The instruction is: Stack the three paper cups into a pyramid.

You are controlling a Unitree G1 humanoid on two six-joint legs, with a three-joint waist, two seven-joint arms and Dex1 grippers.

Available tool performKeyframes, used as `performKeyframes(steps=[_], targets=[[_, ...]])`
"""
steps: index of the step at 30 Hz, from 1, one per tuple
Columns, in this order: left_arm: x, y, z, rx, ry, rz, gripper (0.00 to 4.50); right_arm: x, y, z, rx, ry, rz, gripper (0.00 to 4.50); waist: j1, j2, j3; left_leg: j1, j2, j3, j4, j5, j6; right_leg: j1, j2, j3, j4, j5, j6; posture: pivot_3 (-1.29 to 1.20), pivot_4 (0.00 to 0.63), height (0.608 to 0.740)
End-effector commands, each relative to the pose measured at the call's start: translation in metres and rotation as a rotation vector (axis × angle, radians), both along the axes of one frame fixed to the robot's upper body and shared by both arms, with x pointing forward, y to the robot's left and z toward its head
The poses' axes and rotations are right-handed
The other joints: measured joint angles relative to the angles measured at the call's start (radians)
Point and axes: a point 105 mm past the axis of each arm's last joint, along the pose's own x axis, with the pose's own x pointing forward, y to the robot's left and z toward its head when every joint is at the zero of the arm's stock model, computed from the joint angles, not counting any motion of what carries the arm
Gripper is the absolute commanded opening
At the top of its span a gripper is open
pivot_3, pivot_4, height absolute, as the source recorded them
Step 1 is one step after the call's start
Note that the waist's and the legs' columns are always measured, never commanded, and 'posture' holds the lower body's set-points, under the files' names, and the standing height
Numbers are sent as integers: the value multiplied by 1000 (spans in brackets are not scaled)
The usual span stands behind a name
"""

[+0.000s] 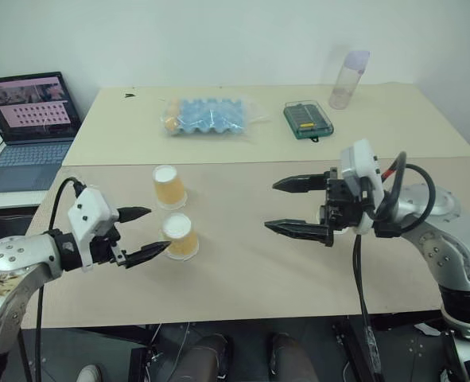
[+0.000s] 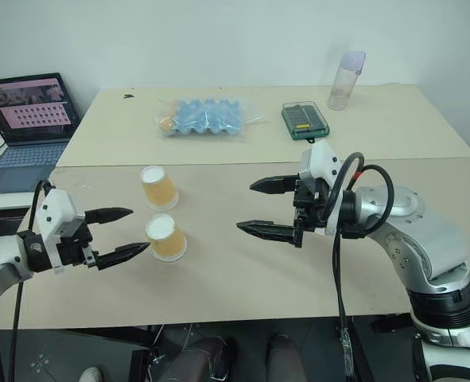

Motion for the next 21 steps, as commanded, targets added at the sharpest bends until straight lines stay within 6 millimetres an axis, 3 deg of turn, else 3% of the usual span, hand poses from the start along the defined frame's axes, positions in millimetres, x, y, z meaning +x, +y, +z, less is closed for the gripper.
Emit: performKeyframes(steps=[1,10,15,21], targets=[[4,-2,-7,-8,-6,-9,4364,-5,-2,13,13,-69,-2,4500,0,0,0,0,0,0,0,0,0,0,0,0,0,0,0,0,150,740],[16,-16,-28,-33,8,-46,4364,-8,-4,16,18,-76,-23,4500,2,0,0,0,0,0,0,0,0,0,0,0,0,0,0,0,150,740],[28,-15,-27,-32,-18,-45,4364,-9,-5,16,17,-78,-32,4500,3,0,0,0,0,0,0,0,0,0,0,0,0,0,0,0,150,740],[39,-38,-22,-71,-47,-100,4364,-8,-7,16,13,-83,-49,4500,3,0,0,0,0,0,1,0,0,0,-1,0,0,0,0,0,150,740]])
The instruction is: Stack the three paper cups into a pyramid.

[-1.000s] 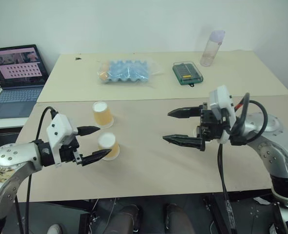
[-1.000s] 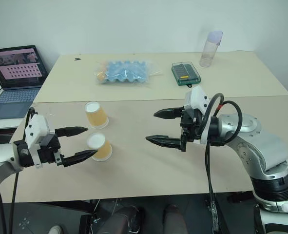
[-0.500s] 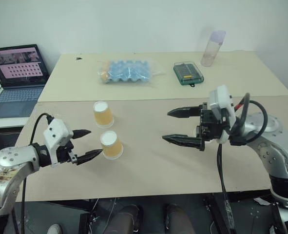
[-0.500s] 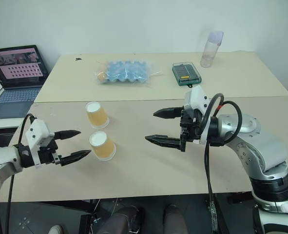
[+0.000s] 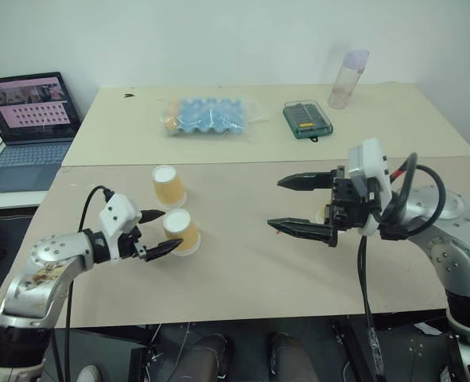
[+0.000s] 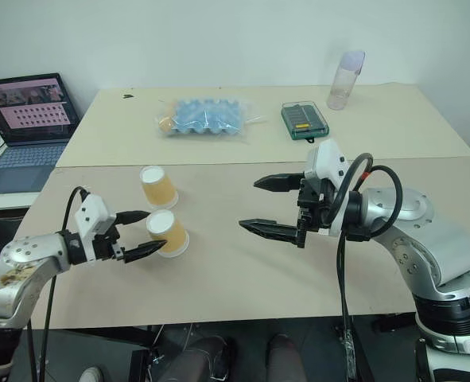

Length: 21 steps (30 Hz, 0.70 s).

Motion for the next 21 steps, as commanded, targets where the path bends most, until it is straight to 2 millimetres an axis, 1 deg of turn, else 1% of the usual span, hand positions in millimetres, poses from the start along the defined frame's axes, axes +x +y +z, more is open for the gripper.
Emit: performKeyframes(steps=[1,5,14,16,17,18,19,20,21], targets=[[1,-11,6,-4,-39,-41,4364,-5,-2,11,8,-55,-3,4500,0,0,0,0,0,0,0,0,0,0,0,0,0,0,0,0,150,740],[2,-22,5,-26,-37,-63,4364,-4,-3,11,3,-59,-15,4500,-5,0,0,-1,0,0,0,0,0,0,0,1,0,0,0,0,150,740],[8,-20,8,-37,-50,-49,4364,-1,-6,9,-7,-61,-38,4500,-9,0,0,-1,0,0,0,0,0,1,-1,0,0,0,0,0,150,740],[8,-21,12,-47,-63,-52,3837,0,-6,7,-11,-64,-44,4500,-9,0,0,-1,0,0,0,0,0,1,-1,0,0,0,0,0,150,740],[8,-21,13,-52,-67,-55,3663,1,-6,7,-13,-66,-47,4500,-9,0,0,-1,0,0,0,0,0,1,0,0,0,0,0,0,150,740],[8,-21,14,-46,-69,-56,3193,1,-6,7,-13,-66,-47,4500,-9,0,0,-1,0,0,0,0,0,1,0,0,0,0,0,0,150,740],[8,-21,14,-41,-71,-57,2832,1,-6,7,-13,-65,-47,4500,-9,0,0,-1,0,0,0,0,0,1,0,0,0,0,0,0,150,740],[8,-22,14,-35,-71,-65,2598,2,-6,6,-13,-64,-50,4500,-9,0,0,-1,0,0,0,0,0,1,0,0,0,0,0,0,150,740],[7,-23,14,-32,-72,-71,2483,2,-6,6,-14,-63,-52,4500,-9,0,0,-1,0,0,0,0,0,1,0,0,0,0,0,0,150,740]])
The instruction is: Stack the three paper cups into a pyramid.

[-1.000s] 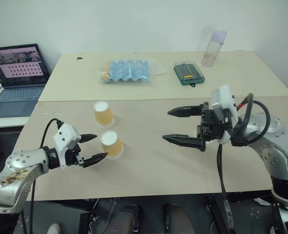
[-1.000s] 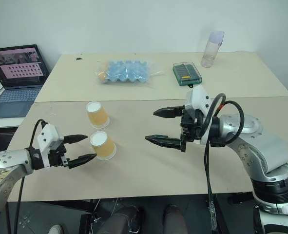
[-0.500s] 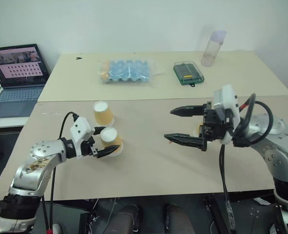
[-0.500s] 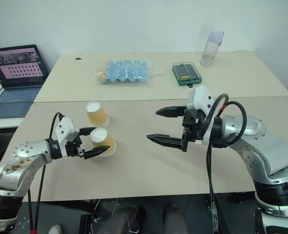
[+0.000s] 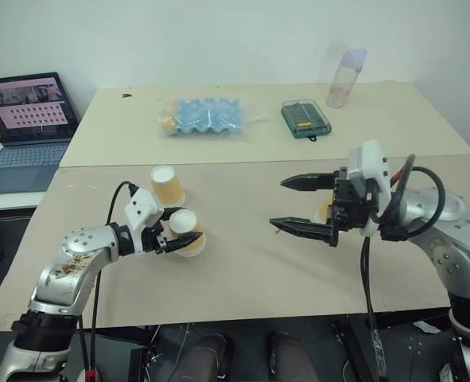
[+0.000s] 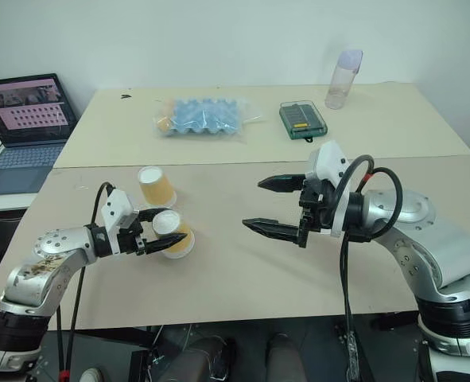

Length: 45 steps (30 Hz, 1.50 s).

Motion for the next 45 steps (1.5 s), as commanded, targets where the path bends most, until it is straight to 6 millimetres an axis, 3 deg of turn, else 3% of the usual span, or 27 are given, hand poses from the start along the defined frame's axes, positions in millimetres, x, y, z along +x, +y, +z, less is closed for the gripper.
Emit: performKeyframes(steps=[1,6,11,17,22,26,33,45], targets=[[1,-3,18,10,-81,-29,2480,-1,-1,9,3,-62,-11,4500,0,0,0,0,0,0,0,0,0,0,0,0,0,0,0,0,150,740],[9,-16,23,2,-96,-79,2480,4,-5,10,12,-79,-66,4500,2,0,0,0,0,0,0,0,0,0,0,0,0,0,0,0,150,740],[34,-52,31,-15,-129,-202,2480,12,-32,11,-5,-111,-219,4500,24,0,0,0,-1,0,4,0,0,0,0,-2,0,1,1,0,150,740],[58,-109,26,-49,-106,-358,2480,6,-63,30,1,-181,-354,4500,30,-1,0,-3,-2,0,7,0,0,1,-1,-2,0,1,2,0,150,740],[65,-128,25,-73,-94,-400,2480,4,-65,29,-6,-179,-370,4500,11,-1,0,-5,0,0,10,0,0,1,-3,0,1,1,2,0,150,740],[55,-163,19,-87,-63,-509,2480,-3,-57,19,-21,-147,-347,4500,11,-1,0,-6,0,0,13,-1,2,1,-3,-2,2,1,2,0,150,740],[43,-168,12,-83,-54,-562,2480,-3,-52,14,-10,-128,-336,4500,5,-1,0,-9,-2,0,17,-2,4,1,-3,-1,1,5,6,0,150,740],[50,-146,6,-25,-57,-483,2480,-2,-43,15,1,-111,-271,4500,0,-1,0,-9,-2,0,17,-2,3,1,-1,-1,2,5,5,0,150,740]])
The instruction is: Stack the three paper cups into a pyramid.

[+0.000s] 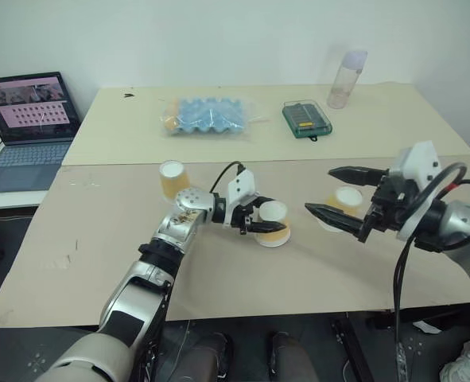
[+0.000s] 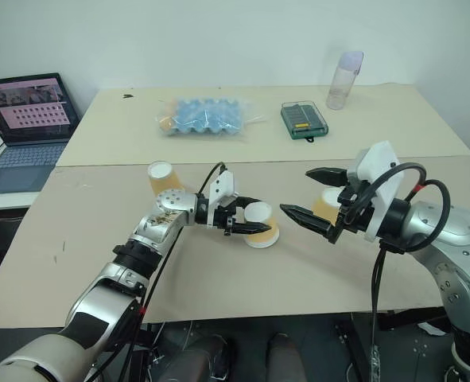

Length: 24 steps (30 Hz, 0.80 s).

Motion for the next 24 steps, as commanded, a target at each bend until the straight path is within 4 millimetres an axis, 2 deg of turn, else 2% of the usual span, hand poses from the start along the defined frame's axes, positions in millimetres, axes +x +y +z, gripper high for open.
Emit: performKeyframes(steps=[1,6,16,17,18,19,20,21,24], targets=[[2,9,4,25,-49,28,2480,-4,7,7,10,-21,58,4500,-1,0,0,0,0,0,0,0,0,0,0,0,0,0,0,0,150,740],[2,18,-4,79,-66,37,2480,-5,9,4,-5,-2,84,4500,-2,0,0,0,0,0,0,0,0,0,0,0,0,0,0,0,150,740],[-1,21,-18,142,-56,41,2480,-6,12,6,-6,-3,103,4500,-3,0,0,2,1,0,0,0,0,1,1,0,0,0,0,0,150,740],[-1,21,-18,142,-54,42,3439,-6,12,6,-5,-3,103,4500,-3,0,0,2,1,0,0,0,0,1,1,0,0,0,0,0,150,740],[0,21,-18,142,-53,44,3494,-6,12,6,-5,-4,103,4500,-3,0,0,3,1,0,0,0,0,2,1,0,0,0,0,0,150,740],[1,22,-17,144,-54,49,3994,-6,12,7,-4,-5,102,4500,-3,0,0,3,1,0,0,0,0,2,1,1,0,0,0,0,150,740],[1,22,-17,147,-56,52,4274,-6,12,7,-3,-6,101,4500,-3,0,0,3,1,0,0,0,0,2,1,1,0,0,0,0,150,740],[2,22,-17,149,-57,54,4454,-6,12,7,-2,-6,101,4500,-2,0,0,2,1,0,0,0,0,1,1,1,0,0,0,0,150,740],[4,23,-10,127,-67,66,4454,-5,11,6,1,-3,97,4500,1,0,0,1,1,0,0,0,0,0,2,0,0,0,-1,0,150,740]])
